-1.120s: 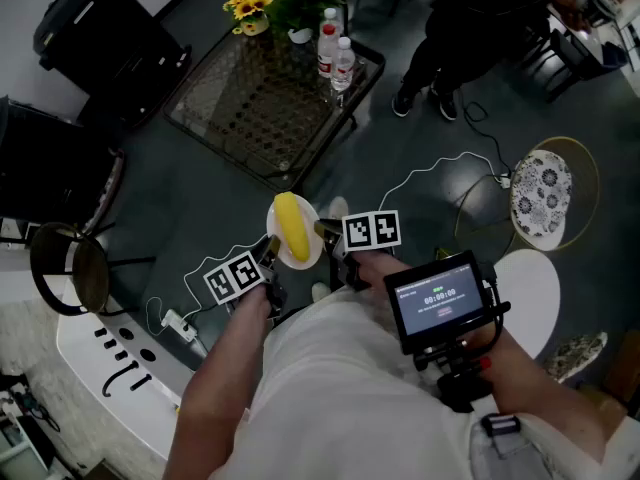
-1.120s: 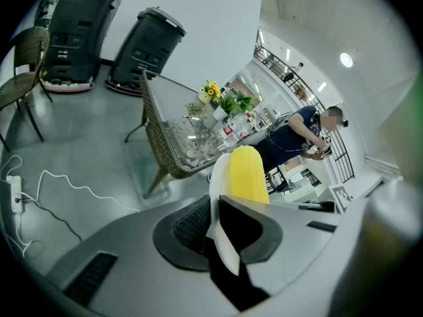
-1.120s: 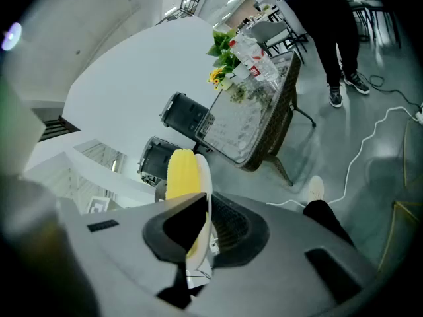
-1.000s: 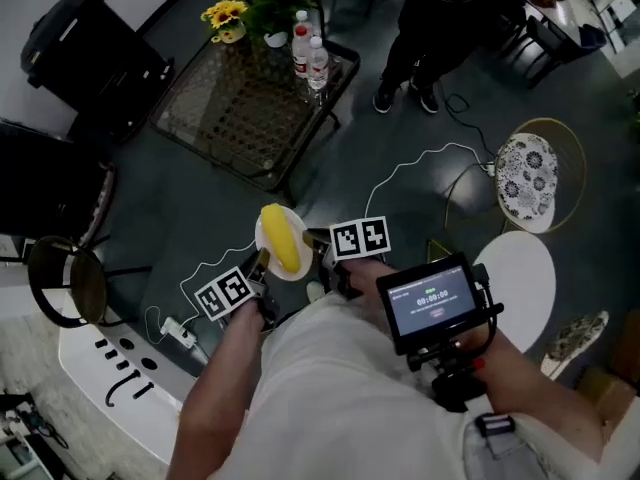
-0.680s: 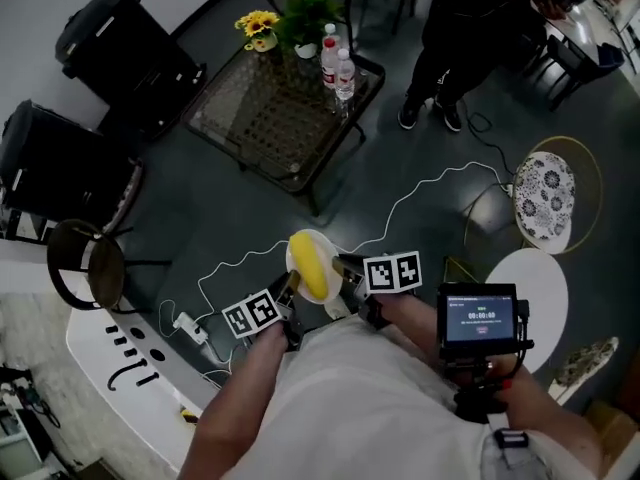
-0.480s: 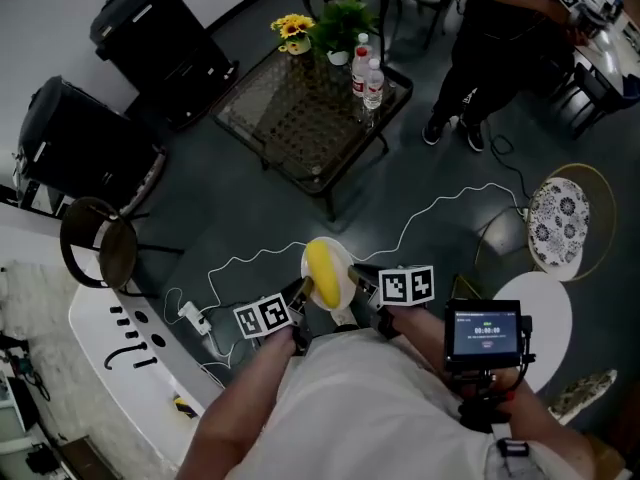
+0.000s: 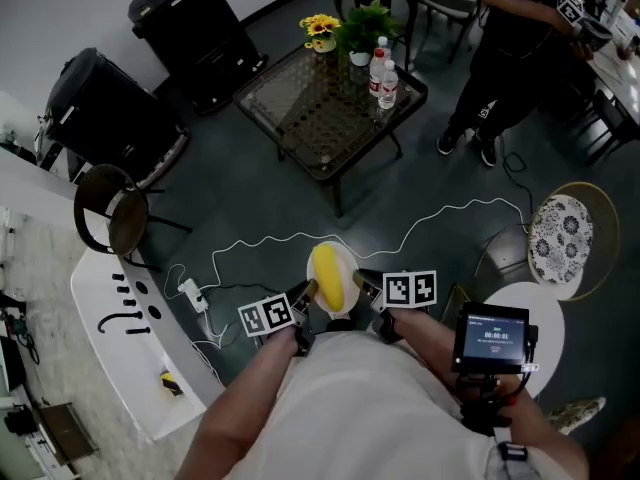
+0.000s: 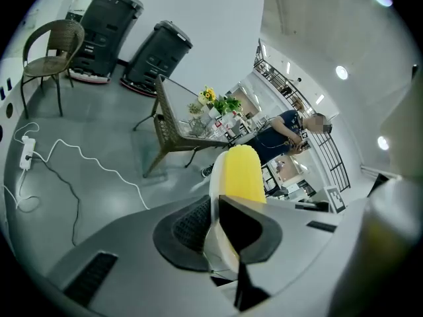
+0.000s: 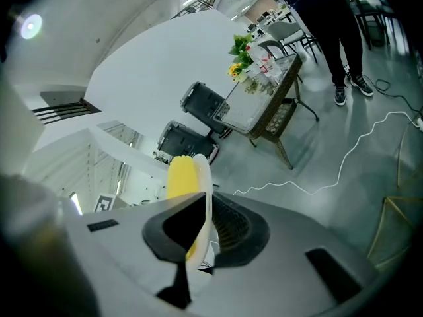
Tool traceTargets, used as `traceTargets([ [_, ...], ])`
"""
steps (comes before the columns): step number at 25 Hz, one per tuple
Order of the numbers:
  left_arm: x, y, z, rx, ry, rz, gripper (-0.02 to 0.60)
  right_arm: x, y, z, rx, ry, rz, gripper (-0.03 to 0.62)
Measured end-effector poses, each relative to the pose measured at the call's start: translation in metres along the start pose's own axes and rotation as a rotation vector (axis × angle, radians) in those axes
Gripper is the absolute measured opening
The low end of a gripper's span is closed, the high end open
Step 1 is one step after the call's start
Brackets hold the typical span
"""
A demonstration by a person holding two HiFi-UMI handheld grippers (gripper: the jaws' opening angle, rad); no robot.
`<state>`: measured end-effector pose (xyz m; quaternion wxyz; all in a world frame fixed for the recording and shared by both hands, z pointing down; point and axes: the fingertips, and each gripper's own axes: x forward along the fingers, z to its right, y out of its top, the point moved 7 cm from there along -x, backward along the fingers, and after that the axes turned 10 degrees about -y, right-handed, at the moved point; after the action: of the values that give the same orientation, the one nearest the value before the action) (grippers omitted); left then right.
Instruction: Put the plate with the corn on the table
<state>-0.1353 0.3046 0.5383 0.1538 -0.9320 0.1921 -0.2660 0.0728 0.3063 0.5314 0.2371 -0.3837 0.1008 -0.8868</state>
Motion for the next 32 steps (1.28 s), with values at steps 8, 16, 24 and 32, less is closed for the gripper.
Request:
traceTargets([
  [8, -0.023, -0.043, 0.016, 0.009, 0.011, 0.057, 0.046, -0.026, -0.033, 0.002, -0.043, 0.029, -0.001, 0.034],
  [16, -0.033, -0.075, 0.027, -0.013, 0.035, 0.098, 0.046, -0.041, -0.053, 0.004, -0.068, 0.038, -0.045, 0.034],
  [24, -0.042, -0.086, 0.028, -0.031, 0.058, 0.117, 0.046, -0.041, -0.061, 0.002, -0.071, 0.054, -0.076, 0.034],
  [32, -0.053, -0.089, 0.025, -0.043, 0.078, 0.127, 0.046, -0.038, -0.066, -0.008, -0.083, 0.074, -0.096, 0.034],
])
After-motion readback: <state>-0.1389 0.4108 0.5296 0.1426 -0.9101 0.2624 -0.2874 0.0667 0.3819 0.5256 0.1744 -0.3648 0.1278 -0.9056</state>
